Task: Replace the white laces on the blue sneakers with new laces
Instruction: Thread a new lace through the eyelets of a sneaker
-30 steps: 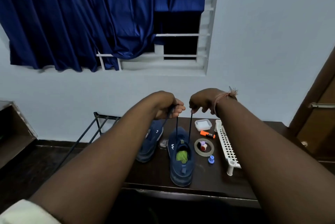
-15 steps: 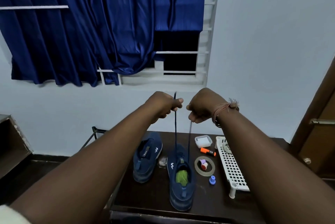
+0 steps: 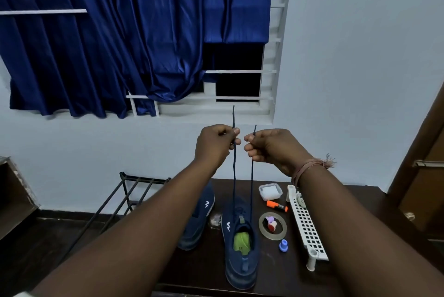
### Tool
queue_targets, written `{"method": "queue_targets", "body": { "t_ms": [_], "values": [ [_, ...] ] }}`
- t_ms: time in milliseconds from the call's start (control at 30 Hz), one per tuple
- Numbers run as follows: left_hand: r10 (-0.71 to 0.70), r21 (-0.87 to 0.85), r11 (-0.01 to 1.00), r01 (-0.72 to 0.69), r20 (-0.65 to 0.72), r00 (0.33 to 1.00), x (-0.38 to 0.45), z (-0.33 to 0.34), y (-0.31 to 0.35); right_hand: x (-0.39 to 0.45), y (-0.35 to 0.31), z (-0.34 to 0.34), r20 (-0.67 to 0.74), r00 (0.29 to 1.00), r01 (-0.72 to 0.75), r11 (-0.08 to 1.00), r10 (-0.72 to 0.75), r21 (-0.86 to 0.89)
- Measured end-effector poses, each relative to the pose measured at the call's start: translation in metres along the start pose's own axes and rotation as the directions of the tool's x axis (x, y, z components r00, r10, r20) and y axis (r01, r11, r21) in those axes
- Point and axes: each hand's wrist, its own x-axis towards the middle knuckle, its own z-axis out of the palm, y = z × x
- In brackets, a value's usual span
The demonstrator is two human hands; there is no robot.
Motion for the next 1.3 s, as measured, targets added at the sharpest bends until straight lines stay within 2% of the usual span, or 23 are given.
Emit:
{"method": "queue_targets", "body": {
  "t_ms": [100, 167, 267, 433, 600, 1000, 1300],
  "values": [
    [-0.006, 0.041, 0.999, 0.007, -0.013, 1.000, 0.002, 0.005, -0.005, 0.009, -0.002, 0.003, -0.137, 0.986, 0.072, 0.986, -0.094, -0.153],
    [-0.012, 0.034, 0.999, 0.012, -0.010, 1.000, 0.002, 0.006, -0.009, 0.015, -0.007, 0.002, -0.201, 0.968, 0.121, 0.979, -0.153, -0.165],
    [-0.033, -0.014, 0.999, 0.033, 0.006, 0.999, 0.000, 0.009, -0.007, 0.019, -0.015, 0.000, -0.217, 0.955, 0.173, 0.975, -0.201, -0.141],
    [-0.016, 0.040, 0.999, 0.017, -0.037, 0.999, 0.002, 0.020, 0.006, 0.023, -0.004, 0.011, -0.269, 0.942, 0.167, 0.975, -0.202, -0.148],
    [-0.072, 0.245, 0.968, 0.057, 0.054, 0.996, 0.004, 0.029, 0.007, 0.026, 0.003, 0.017, -0.356, 0.922, 0.140, 0.989, -0.150, -0.053],
    [-0.086, 0.235, 0.969, 0.077, 0.027, 0.996, 0.003, 0.025, -0.014, 0.024, 0.016, 0.020, -0.353, 0.907, 0.207, 0.973, -0.230, -0.104],
    [0.106, 0.303, 0.948, -0.100, -0.004, 0.994, 0.004, 0.024, -0.017, 0.023, 0.023, 0.023, -0.355, 0.884, 0.282, 0.953, -0.304, -0.115]
  ]
}}
